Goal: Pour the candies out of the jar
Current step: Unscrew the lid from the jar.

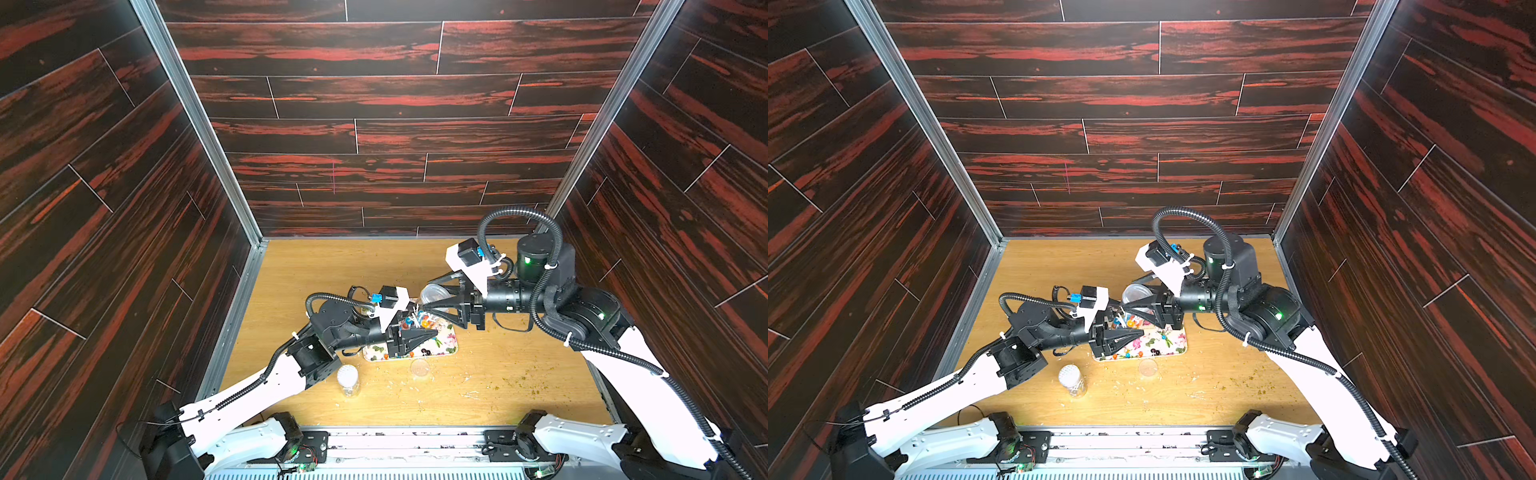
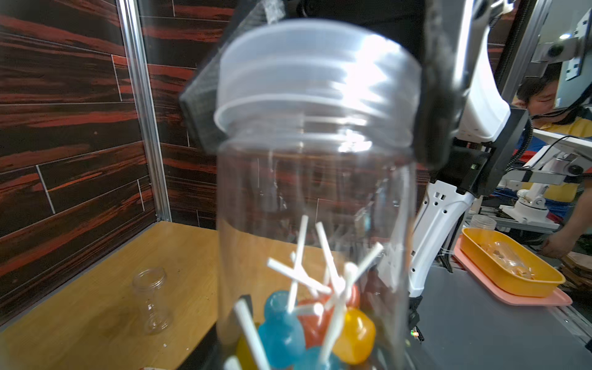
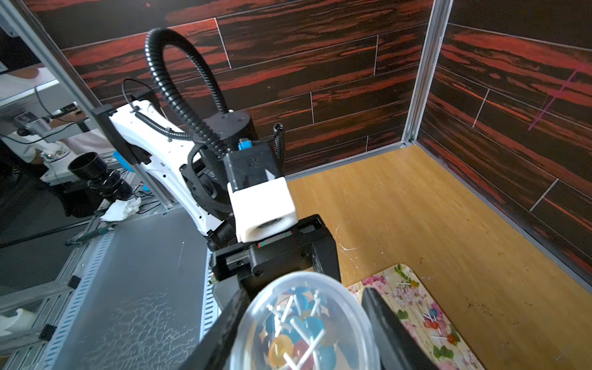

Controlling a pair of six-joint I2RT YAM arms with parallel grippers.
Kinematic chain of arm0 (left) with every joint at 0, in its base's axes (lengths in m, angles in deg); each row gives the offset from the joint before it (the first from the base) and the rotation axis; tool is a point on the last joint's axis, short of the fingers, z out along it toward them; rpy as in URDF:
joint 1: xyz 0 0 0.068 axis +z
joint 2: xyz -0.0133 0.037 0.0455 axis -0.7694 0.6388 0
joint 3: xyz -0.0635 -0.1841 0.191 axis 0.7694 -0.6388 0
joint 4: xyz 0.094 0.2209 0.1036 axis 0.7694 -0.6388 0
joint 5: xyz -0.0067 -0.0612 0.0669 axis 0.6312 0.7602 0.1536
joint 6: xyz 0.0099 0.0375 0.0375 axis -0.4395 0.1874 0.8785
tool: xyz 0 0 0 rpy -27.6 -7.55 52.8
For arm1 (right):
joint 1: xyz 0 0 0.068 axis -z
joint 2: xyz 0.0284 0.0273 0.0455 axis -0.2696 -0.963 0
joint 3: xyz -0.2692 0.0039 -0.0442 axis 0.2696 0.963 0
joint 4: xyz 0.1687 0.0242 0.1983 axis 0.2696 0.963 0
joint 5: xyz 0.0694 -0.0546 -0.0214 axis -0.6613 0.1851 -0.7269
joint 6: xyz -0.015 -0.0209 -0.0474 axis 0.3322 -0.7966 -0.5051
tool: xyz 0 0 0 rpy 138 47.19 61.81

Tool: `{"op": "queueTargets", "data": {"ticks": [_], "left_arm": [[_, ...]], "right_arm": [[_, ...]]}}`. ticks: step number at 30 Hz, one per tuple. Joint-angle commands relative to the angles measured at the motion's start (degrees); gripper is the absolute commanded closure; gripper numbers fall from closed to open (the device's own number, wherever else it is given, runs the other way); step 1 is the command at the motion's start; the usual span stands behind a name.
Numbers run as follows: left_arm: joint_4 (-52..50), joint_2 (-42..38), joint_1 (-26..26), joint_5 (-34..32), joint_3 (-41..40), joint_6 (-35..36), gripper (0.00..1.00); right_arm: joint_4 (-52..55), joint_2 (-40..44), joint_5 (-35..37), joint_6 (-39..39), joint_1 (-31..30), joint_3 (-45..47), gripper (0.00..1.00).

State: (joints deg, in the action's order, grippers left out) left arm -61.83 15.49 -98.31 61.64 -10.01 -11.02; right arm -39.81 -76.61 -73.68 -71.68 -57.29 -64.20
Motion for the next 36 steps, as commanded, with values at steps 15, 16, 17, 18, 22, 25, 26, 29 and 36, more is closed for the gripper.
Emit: {"op": "queueTargets", "data": {"ticks": [15, 16, 17, 18, 22, 25, 26, 29, 36], "left_arm": [[3.6, 0.2, 0.3, 0.6, 0.2, -7.4, 0.44], [3.6, 0.3, 0.3, 0.6, 0.2, -7.5, 0.45], [3.6, 0.4, 0.3, 0.6, 0.2, -7.5, 0.44], [3.6, 0.4, 0.3, 0.6, 0.2, -7.5, 0.44], [2.9, 0.6, 0.3, 0.1, 0.2, -6.9, 0.44], [2.0, 0.9, 0.3, -0.3, 0.3, -6.3, 0.45], [2.0, 1.0, 0.3, -0.3, 0.3, -6.3, 0.45], [1.8, 1.2, 0.3, -0.4, 0.4, -6.1, 0.44], [-1.9, 0.4, 0.3, -3.2, 1.2, -2.7, 0.44]], "right_arm": [[0.8, -0.3, -5.8, -7.4, 1.6, -1.7, 0.22], [0.7, -0.3, -5.5, -7.1, 1.5, -1.7, 0.19], [0.6, -0.3, -5.3, -6.9, 1.5, -1.8, 0.17], [0.5, -0.3, -5.1, -6.7, 1.6, -2.0, 0.15], [1.3, -0.3, -3.2, -4.8, 1.5, -3.1, 0.04], [3.0, -0.3, -1.7, -3.4, 1.5, -4.1, 0.01], [3.5, -0.3, -1.7, -2.8, 1.6, -4.5, 0.01], [4.1, -0.1, -3.4, -1.0, 1.5, -5.1, 0.01], [0.8, 2.2, 13.1, 18.7, 1.6, -3.8, 0.05]]}}
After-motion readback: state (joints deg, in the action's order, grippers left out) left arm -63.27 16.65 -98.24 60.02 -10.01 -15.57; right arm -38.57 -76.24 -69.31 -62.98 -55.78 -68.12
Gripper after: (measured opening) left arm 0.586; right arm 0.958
